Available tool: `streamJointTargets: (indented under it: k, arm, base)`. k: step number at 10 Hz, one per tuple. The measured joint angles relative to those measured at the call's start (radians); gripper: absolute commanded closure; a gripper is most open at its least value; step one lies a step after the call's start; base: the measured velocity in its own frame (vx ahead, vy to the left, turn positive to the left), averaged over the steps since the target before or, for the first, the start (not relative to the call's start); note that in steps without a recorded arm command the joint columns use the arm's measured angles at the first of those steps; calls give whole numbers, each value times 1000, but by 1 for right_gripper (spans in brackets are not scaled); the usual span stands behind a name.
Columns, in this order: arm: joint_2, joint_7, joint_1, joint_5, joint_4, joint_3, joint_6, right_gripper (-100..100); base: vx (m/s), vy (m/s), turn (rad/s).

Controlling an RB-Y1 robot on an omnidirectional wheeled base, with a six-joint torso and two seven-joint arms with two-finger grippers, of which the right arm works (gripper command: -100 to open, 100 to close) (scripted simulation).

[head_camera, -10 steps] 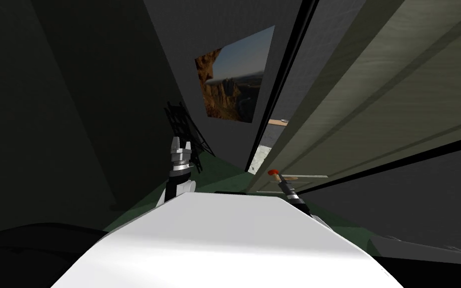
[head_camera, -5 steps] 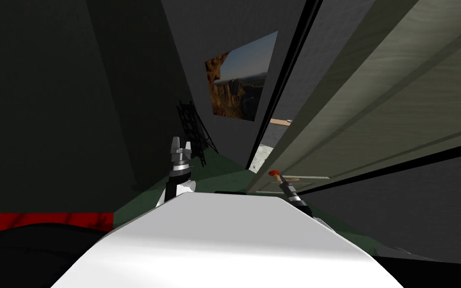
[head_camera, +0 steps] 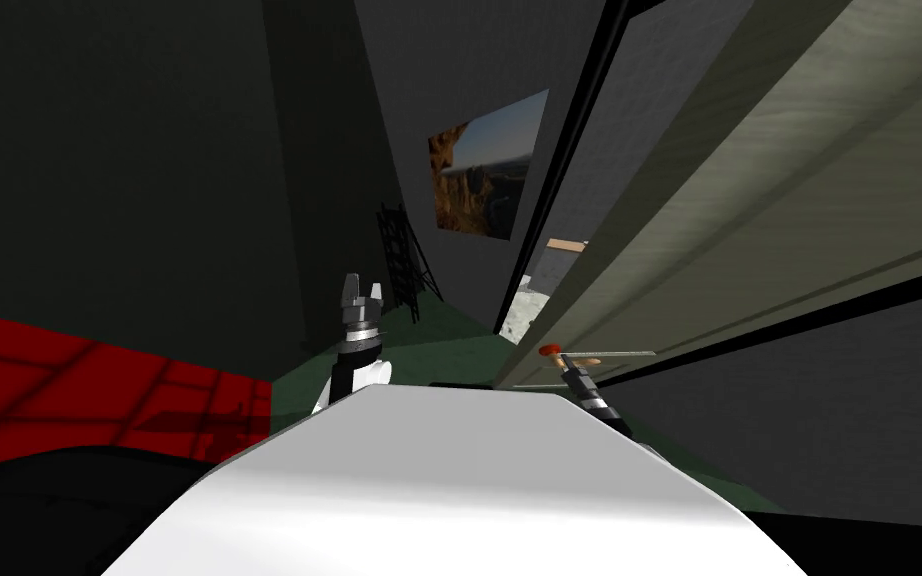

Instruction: Pull the door open

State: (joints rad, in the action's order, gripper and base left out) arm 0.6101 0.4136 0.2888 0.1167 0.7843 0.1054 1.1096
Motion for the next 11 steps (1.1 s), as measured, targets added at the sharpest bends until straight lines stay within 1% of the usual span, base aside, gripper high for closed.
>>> streamJointTargets:
  k: [1,3,4,5,6,9,11]
  arm:
    - [-1,1,0,-1,-3,2,2,100]
    - [3,6,1,1,-21,5,21,100]
    - [6,8,5,2,-22,7,30,100]
    - [9,10,4,2,-30,9,40,100]
    - [12,12,9,3,-33,10,50,100]
    - [19,18,12,5,-63,18,90,100]
    - [25,20,23,7,-66,20,106,100]
  base:
    - [-157,-48,145]
    - [-206,-91,217]
    - [-204,-63,181]
    - [-185,-59,151]
    - [-178,-75,172]
    - [-232,-75,179]
    - [-205,-63,143]
